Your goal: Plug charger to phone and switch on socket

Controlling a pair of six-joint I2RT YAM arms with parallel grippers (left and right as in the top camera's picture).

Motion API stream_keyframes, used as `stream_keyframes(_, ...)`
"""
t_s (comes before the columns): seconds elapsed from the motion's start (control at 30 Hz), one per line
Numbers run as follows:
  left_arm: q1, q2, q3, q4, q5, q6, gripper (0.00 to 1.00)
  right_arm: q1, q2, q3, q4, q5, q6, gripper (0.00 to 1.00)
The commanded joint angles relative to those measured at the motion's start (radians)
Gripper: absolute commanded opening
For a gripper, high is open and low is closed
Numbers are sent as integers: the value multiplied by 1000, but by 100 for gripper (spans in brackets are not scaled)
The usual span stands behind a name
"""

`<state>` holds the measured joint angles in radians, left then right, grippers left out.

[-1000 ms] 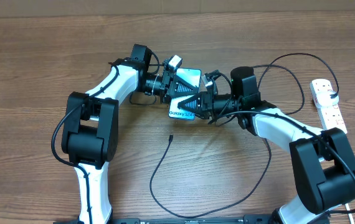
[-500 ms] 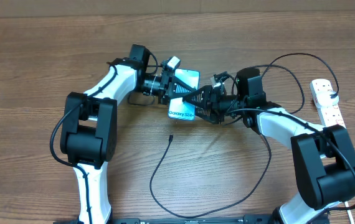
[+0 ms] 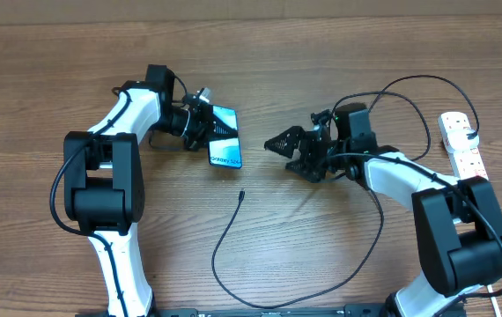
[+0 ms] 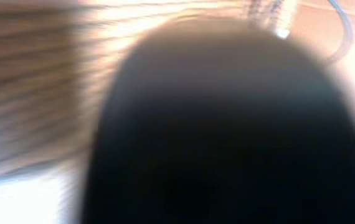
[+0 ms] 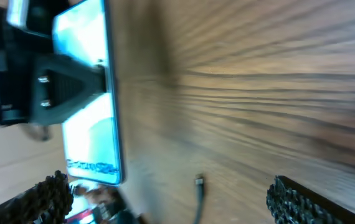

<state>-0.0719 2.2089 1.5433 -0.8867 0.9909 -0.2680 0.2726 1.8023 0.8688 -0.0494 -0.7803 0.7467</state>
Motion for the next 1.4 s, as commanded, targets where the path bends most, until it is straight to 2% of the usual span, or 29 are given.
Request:
stream_keyframes(0.0, -5, -34, 12, 0, -135, -83, 4, 55, 5, -3, -26, 150, -42, 100)
stream_keyframes(0.1, -6, -34, 12, -10, -125, -106, 4, 124, 5, -2, -82, 231, -72, 100)
stream_keyframes(0.2, 0, -34, 12, -76, -104, -82, 4, 161, 5, 41, -182, 295, -131, 98)
stream_keyframes(0.37, 70, -72, 14, -251, -110, 66, 4, 173, 5, 282, -608, 469, -206, 84)
stream_keyframes(0.43, 110, -99, 14, -287, -111, 87, 4, 196, 5, 362, -712, 550, -206, 79)
stream_keyframes(0.57, 201, -163, 14, -299, -190, 89, 4, 275, 5, 423, -761, 597, -198, 67)
stream_keyframes(0.63, 233, -182, 14, -309, -254, 89, 4, 322, 5, 421, -756, 593, -187, 66)
stream_keyframes(0.67, 243, -185, 14, -317, -271, 89, 4, 340, 5, 418, -740, 593, -187, 72)
stream_keyframes(0.7, 252, -186, 14, -330, -286, 89, 4, 360, 5, 416, -715, 585, -177, 100)
stream_keyframes(0.77, 255, -186, 12, -344, -299, 102, 4, 387, 5, 415, -678, 550, -172, 100)
stream_keyframes(0.83, 253, -186, 12, -347, -299, 121, 4, 400, 5, 415, -666, 540, -167, 79)
stream_keyframes(0.9, 247, -186, 12, -342, -300, 123, 4, 414, 5, 415, -666, 554, -77, 55)
stream_keyframes(0.97, 240, -186, 12, -328, -300, 122, 4, 432, 7, 413, -666, 595, 0, 35)
stream_keyframes(1.0, 238, -186, 12, -320, -300, 122, 4, 443, 8, 413, -672, 640, 26, 30)
stream_keyframes(1.1, 235, -186, 12, -310, -300, 122, 4, 486, 15, 411, -707, 782, 123, 27)
stream_keyframes(1.37, 235, -186, 12, -286, -314, 106, 4, 586, 128, 411, -705, 851, 212, 27)
